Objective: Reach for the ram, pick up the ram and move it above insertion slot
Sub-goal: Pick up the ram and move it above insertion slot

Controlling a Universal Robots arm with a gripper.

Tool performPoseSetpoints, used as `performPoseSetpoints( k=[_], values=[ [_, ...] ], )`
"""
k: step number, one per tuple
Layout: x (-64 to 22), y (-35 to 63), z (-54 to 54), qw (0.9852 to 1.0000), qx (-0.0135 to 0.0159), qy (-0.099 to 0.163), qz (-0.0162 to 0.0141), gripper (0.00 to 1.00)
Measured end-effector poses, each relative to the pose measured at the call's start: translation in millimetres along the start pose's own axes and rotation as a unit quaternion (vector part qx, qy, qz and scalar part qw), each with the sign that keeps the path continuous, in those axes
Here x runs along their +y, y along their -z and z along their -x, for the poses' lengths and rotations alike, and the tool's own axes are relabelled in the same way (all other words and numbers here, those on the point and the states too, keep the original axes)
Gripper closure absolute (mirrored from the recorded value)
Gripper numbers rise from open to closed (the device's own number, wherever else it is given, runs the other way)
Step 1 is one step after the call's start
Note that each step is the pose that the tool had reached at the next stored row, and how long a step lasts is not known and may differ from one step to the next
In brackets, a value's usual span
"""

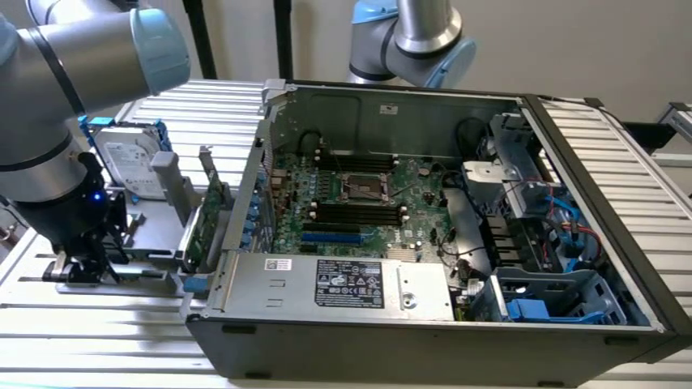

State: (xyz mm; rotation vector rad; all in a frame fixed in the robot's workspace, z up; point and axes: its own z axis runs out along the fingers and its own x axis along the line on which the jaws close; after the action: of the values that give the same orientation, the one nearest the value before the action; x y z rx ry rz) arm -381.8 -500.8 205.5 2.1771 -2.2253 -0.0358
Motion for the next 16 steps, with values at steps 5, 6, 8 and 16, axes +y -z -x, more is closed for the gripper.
performPoseSetpoints(
  k=[5,6,8,16],
  values=[
    [0.6,-2.2,1.3,1.0000,0.0002,0.000,0.0003,0.64],
    [0.6,-2.6,1.4,1.0000,0.0001,0.000,0.0002,0.64],
    [0.2,-3.5,1.4,1.0000,0.0000,0.000,0.0003,0.64],
    [-4.7,-7.5,-0.3,1.0000,0.0003,0.002,0.0051,0.64]
  ],
)
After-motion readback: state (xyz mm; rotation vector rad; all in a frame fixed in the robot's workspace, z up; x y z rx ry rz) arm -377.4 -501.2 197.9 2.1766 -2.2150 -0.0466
